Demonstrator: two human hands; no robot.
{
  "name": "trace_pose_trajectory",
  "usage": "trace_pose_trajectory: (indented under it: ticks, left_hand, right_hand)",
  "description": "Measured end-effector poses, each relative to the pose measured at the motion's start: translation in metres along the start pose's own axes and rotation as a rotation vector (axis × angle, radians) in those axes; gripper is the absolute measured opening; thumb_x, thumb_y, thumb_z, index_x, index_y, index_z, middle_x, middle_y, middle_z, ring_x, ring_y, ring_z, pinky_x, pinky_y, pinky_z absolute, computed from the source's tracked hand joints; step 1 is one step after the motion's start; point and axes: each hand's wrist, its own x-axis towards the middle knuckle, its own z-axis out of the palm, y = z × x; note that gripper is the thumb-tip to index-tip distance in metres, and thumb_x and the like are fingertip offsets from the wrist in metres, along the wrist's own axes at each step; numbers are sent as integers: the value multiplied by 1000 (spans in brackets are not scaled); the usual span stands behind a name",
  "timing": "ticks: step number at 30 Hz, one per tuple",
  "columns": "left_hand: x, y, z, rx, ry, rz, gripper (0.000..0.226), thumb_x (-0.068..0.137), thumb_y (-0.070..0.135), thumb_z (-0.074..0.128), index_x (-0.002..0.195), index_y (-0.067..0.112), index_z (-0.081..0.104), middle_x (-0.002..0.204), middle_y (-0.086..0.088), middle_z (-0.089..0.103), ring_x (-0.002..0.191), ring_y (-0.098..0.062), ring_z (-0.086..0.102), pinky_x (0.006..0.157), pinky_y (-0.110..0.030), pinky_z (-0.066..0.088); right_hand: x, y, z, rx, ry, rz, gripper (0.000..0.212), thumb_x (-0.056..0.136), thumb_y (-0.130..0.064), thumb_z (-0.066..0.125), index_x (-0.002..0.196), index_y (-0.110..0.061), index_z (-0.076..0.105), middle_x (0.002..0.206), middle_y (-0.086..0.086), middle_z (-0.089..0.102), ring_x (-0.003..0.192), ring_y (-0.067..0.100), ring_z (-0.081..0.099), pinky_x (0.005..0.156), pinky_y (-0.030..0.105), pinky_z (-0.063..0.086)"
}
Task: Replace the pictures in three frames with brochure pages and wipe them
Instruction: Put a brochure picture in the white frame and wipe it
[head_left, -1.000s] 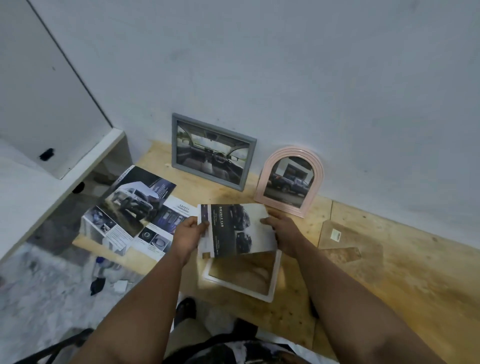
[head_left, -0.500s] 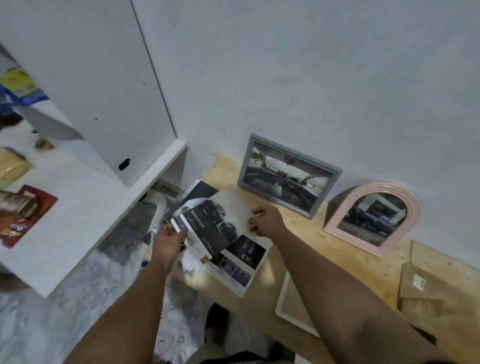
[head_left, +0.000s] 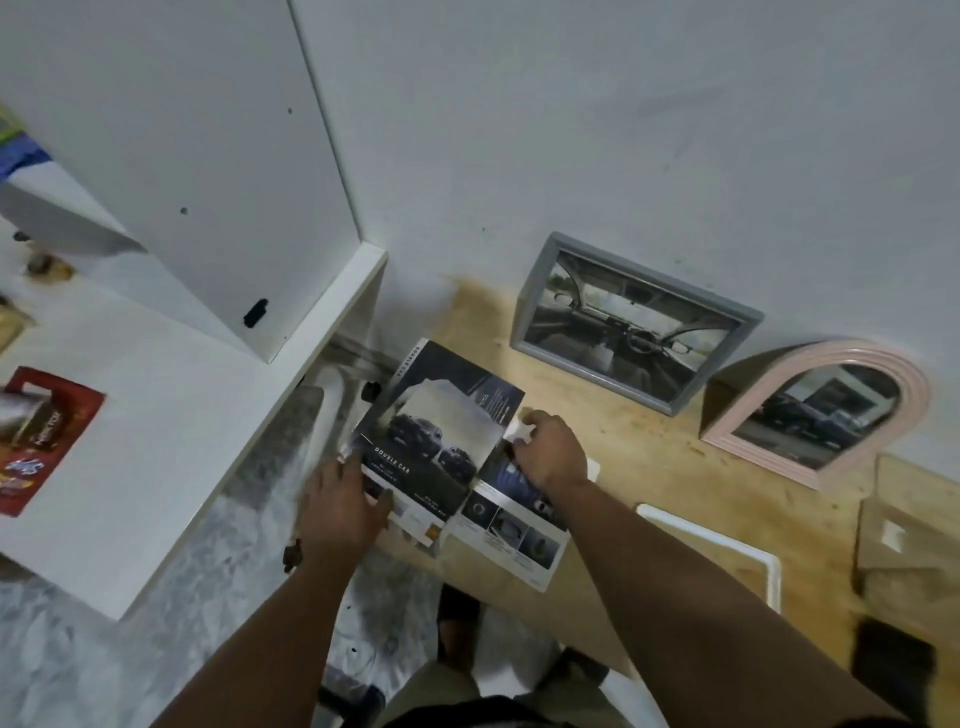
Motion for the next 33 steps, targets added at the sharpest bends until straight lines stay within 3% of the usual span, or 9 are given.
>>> trace_pose_trajectory:
  ticks: [5, 8, 13, 19, 22, 26, 28, 30, 33]
  left_hand:
    - [17, 30, 11, 226, -165, 386, 71, 87, 56, 59, 151, 33, 38, 157, -9, 33, 145, -35, 27, 112, -56, 37]
    - [19, 39, 22, 286, -250, 430, 79, 87, 61, 56, 156, 38, 25, 166, -7, 15, 152, -36, 11, 115, -61, 28]
    - [18, 41, 26, 346, -256, 415, 82, 86, 62, 59, 156, 34, 26, 166, -10, 15, 152, -37, 13, 114, -60, 30]
    - [19, 50, 23, 352, -291, 378, 82, 85, 56, 64, 154, 32, 27, 164, -10, 17, 151, -37, 16, 115, -58, 32]
    - [18, 61, 18, 396, -309, 349, 83, 84, 54, 66, 153, 28, 28, 162, -11, 21, 148, -38, 21, 113, -56, 34]
    - [15, 77, 9, 376, -252, 332, 76, 82, 48, 63, 148, 23, 34, 153, -11, 35, 137, -37, 37, 106, -54, 42]
    - [14, 92, 7, 283, -173, 360, 65, 87, 48, 59, 144, 22, 43, 147, -11, 45, 131, -37, 44, 102, -53, 44]
    - [12, 114, 4, -22, -186, 300, 57, 93, 53, 56, 139, 21, 51, 138, -12, 55, 120, -34, 55, 98, -50, 49]
    - [4, 160, -2, -654, -501, 21, 60, 88, 70, 55, 122, 21, 61, 112, -9, 69, 99, -27, 67, 88, -46, 57]
  right_hand:
    - [-7, 38, -4, -446, -121, -16, 81, 88, -43, 72, 155, -29, 28, 149, 10, 35, 133, 36, 40, 106, 53, 41]
    - [-14, 52, 0, -519, -129, -4, 83, 88, -39, 73, 155, -29, 24, 150, 12, 32, 135, 36, 38, 106, 54, 39]
    - [-21, 68, -6, -479, -95, 60, 84, 86, -37, 74, 155, -29, 25, 146, 12, 39, 133, 35, 42, 104, 53, 41]
    - [-23, 78, -28, -155, -159, 89, 68, 77, -14, 82, 136, -17, 48, 131, 14, 55, 115, 32, 60, 92, 34, 50]
    - [-27, 83, -56, 120, -284, 45, 63, 75, -3, 85, 132, -6, 59, 123, 13, 69, 113, 32, 66, 101, 40, 52]
    - [-37, 94, -104, 390, -346, 103, 50, 74, -4, 86, 121, -7, 69, 110, 11, 77, 95, 27, 76, 83, 34, 62]
    - [-40, 104, -123, 471, -333, 137, 48, 74, -5, 87, 119, -5, 71, 110, 14, 77, 98, 31, 76, 91, 42, 61]
    - [-45, 115, -137, 580, -311, 167, 46, 74, -2, 87, 118, -1, 71, 110, 19, 76, 103, 38, 74, 98, 50, 57]
    - [-57, 132, -155, 730, -301, 178, 45, 75, 1, 86, 118, 2, 71, 114, 23, 74, 109, 44, 70, 103, 55, 53]
